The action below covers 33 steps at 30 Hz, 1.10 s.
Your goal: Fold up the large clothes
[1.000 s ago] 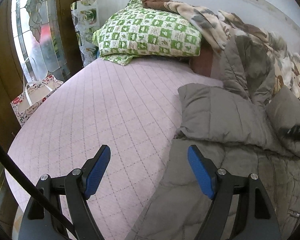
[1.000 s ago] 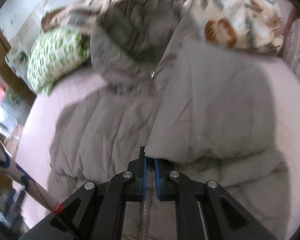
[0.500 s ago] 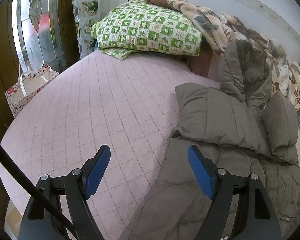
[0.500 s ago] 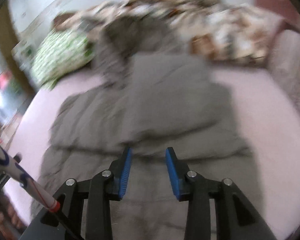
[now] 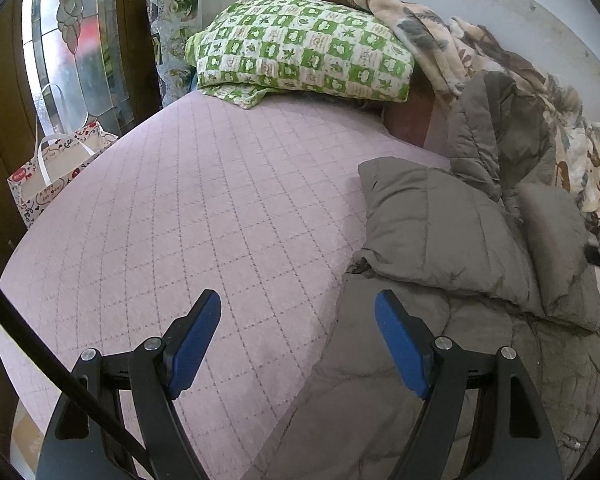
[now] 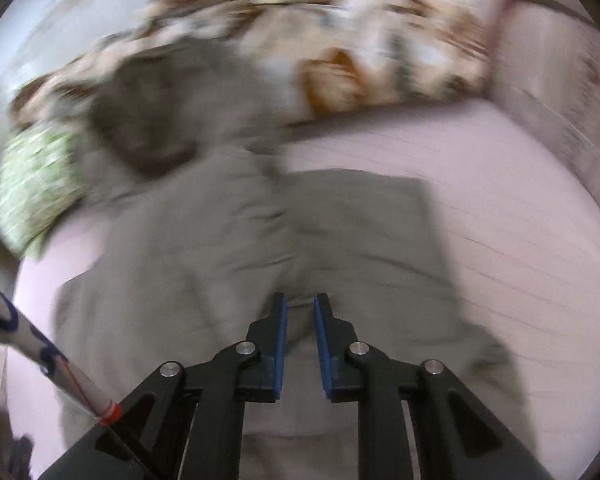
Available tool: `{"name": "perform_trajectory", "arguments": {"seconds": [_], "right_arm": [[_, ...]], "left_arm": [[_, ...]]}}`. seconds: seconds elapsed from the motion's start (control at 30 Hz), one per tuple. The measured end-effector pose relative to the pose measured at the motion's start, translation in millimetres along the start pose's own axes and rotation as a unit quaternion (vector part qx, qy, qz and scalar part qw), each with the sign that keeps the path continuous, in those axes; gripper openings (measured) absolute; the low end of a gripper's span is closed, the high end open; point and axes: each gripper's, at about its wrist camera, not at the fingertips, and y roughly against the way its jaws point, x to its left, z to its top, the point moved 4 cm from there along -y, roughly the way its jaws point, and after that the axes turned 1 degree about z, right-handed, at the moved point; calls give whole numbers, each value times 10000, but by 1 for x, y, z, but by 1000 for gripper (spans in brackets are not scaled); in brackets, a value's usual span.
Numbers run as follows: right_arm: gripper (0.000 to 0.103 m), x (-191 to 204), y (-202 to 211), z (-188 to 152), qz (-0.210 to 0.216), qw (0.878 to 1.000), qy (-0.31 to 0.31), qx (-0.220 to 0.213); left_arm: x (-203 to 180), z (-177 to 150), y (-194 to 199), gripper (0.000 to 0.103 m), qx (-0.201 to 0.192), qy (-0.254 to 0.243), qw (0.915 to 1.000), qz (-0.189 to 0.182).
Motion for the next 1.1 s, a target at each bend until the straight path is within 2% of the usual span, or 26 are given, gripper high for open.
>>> {"name": "perform_trajectory", "arguments": {"seconds": [0.13, 0.27, 0.47, 0.57, 0.67, 0.8, 0.87, 0.93, 1.1], "right_arm": [[17, 81, -4, -16, 567, 9944, 867, 205], [17, 143, -24, -32, 726, 9851, 1490, 453], [17, 191, -68, -72, 760, 9726, 1906, 1093], [17, 194, -77, -78, 603, 9743, 1904, 1046], [17, 191, -67, -73, 680, 9772, 1760, 971], [18, 172, -25, -62, 844, 9804, 1667, 630], [23, 163, -8, -56, 905, 9814, 1621, 494], [31, 146, 9, -53, 927, 9830, 1544, 367], [34, 91, 33, -48, 786, 9883, 1303, 139]], "left_arm": [[5, 3, 0, 79, -30, 36, 10000, 43], [9, 4, 5, 79, -136, -13, 9998, 124], [14, 7, 14, 79, -347, -151, 9989, 280], [17, 9, 17, 79, -409, -197, 9985, 307], [18, 11, 19, 79, -426, -213, 9984, 297], [17, 12, 21, 79, -390, -198, 9988, 235], [13, 10, 22, 79, -396, -239, 9987, 235], [8, 9, 24, 79, -417, -305, 9983, 263], [-8, 0, 22, 79, -430, -566, 9966, 420]]}}
